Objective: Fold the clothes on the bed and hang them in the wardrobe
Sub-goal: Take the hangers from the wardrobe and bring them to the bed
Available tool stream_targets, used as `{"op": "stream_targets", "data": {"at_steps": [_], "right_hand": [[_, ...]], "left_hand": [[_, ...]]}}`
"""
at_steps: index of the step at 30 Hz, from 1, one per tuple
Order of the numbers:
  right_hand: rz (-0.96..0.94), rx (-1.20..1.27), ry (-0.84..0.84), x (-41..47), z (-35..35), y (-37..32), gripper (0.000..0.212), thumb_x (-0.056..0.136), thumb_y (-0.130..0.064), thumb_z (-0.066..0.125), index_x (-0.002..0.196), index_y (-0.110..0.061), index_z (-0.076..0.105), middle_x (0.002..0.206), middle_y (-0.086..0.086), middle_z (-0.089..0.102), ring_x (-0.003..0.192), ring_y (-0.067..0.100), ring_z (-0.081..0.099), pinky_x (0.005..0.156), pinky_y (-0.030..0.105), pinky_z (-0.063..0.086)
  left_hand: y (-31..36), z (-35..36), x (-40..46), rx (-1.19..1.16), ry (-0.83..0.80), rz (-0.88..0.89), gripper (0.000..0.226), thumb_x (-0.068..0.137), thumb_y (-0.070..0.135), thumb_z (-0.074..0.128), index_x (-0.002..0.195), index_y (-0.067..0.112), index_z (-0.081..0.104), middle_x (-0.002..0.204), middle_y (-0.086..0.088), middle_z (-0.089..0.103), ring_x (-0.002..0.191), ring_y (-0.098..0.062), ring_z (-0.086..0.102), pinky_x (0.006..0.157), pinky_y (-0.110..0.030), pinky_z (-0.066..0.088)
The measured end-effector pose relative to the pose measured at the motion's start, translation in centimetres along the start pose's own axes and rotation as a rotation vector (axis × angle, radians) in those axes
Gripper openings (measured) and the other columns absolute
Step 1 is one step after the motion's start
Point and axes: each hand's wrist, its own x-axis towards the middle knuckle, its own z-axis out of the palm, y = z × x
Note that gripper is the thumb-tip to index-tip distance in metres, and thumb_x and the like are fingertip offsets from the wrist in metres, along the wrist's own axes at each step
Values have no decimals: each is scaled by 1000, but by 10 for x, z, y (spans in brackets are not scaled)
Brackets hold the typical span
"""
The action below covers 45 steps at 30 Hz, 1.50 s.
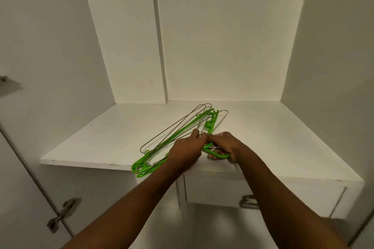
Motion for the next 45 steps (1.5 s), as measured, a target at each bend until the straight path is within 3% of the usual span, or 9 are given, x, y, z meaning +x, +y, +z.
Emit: {"op": "stream_targets", "data": {"at_steps": [10,16,18,22,26,32,37,42,45], "right_hand": [[-86,68,184,-136,35,39,36,94,-25,66,105,9,64,78,22,72,55,29,68,47,27,52],[-92,117,267,-223,44,72,29,95,-23,64,102,6,64,66,15,68,50,25,65,45,26,51],[-103,121,283,-254,44,84,24,95,-21,63,95,3,63,61,13,65,47,25,62,45,26,50],[-102,145,320,-318,40,116,21,96,-19,62,93,1,64,72,17,67,49,28,63,45,27,51],[-71,175,364,-382,35,151,26,96,-20,63,100,5,64,76,18,66,47,27,63,43,27,51],[-25,214,477,-496,28,200,20,97,-18,62,92,1,62,59,11,64,43,24,59,48,31,55],[-19,241,591,-570,33,230,19,97,-14,60,96,4,65,76,19,67,47,29,61,44,28,53],[15,270,687,-640,53,267,16,97,-16,60,93,0,63,79,19,65,46,28,61,43,26,51],[40,303,756,-678,72,292,16,97,-16,61,88,-3,63,76,17,66,45,28,61,43,26,51]], "left_hand": [[44,-63,-90,43,105,180,40,71,8,75,104,16,54,89,-8,55,44,-28,53,42,-28,22],[90,-87,-147,1,101,267,43,71,7,76,106,16,53,90,-9,55,46,-29,53,40,-29,31],[109,-93,-167,-16,132,290,47,69,8,79,104,18,49,86,-8,54,43,-29,50,40,-27,25],[157,-105,-210,5,182,346,45,63,11,84,98,17,57,82,-6,57,39,-24,47,43,-27,18],[205,-109,-254,-78,152,390,51,67,6,80,104,17,47,87,-8,53,43,-25,48,38,-28,26],[287,-135,-325,-120,164,509,45,60,13,89,97,16,63,82,-5,55,41,-17,41,47,-26,22],[333,-149,-373,-174,174,571,46,63,18,90,100,18,63,85,-3,55,42,-17,49,48,-25,22],[368,-151,-427,-343,140,672,51,68,10,80,105,19,46,88,-6,51,50,-26,57,42,-30,39],[385,-155,-460,-407,144,754,52,65,8,80,101,19,43,85,-6,51,50,-25,55,43,-30,40]]}}
